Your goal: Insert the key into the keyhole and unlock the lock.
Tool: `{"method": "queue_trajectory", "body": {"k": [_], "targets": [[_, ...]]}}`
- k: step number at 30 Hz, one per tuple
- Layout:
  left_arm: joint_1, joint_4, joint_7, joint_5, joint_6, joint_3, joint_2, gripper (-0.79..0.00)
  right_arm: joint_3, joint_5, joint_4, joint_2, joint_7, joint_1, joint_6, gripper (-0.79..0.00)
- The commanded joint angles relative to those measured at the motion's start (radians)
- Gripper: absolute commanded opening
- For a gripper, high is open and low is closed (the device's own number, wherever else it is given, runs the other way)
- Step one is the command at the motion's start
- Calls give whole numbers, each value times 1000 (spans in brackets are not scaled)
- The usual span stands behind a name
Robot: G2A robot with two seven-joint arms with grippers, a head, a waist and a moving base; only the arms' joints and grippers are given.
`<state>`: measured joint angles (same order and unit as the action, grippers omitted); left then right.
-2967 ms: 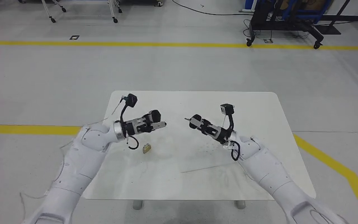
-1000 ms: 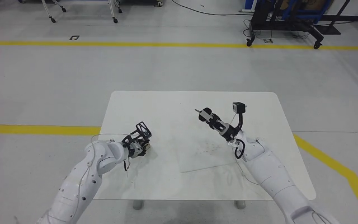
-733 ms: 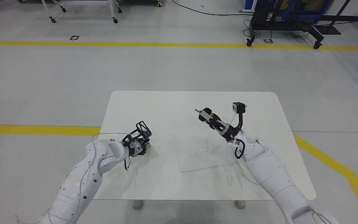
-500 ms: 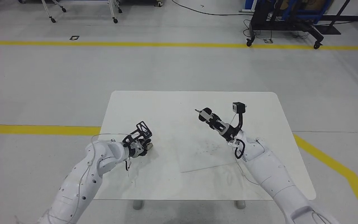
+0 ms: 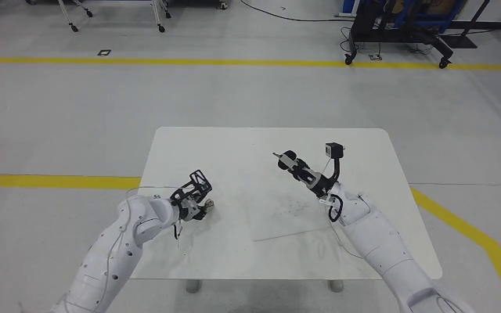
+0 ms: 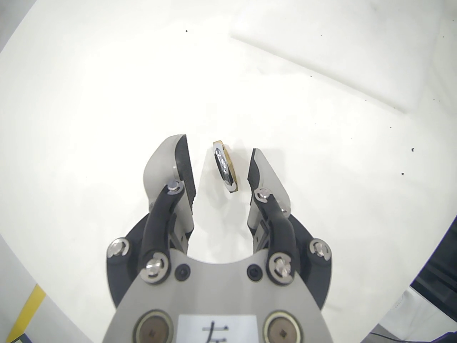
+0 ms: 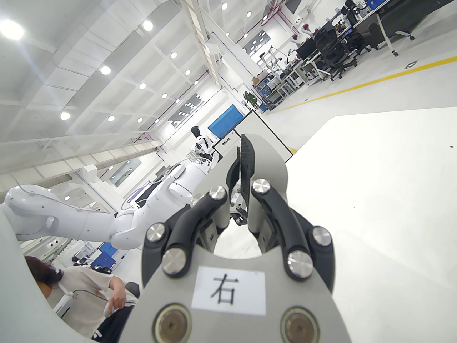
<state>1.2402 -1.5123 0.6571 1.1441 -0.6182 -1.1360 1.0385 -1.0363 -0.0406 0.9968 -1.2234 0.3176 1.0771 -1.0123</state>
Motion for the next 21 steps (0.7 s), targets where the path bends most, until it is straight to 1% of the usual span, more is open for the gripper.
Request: {"method": "queue_trajectory", "body": {"k": [1,2,4,5,12,20,21], "targets": [[1,-1,4,-1,-1,-1,-1,-560,0,0,0,0,0,0,0,-785],[1,-1,6,-2,0,-2,-1,-594,0,0,0,0,0,0,0,-785],[2,0,11,-2,0,1,-2,-711,0,0,0,0,0,0,0,-785],[0,0,14,0,1,4,-1,-785,0,0,0,0,0,0,0,-785],[-11,10,-18,9,20,22,3,-785,0,0,0,0,0,0,0,-785],[-35,45,-109,-24,34,38,13,-785,0,0,0,0,0,0,0,-785],[-38,49,-106,-39,31,41,14,-785,0,0,0,0,0,0,0,-785]]}}
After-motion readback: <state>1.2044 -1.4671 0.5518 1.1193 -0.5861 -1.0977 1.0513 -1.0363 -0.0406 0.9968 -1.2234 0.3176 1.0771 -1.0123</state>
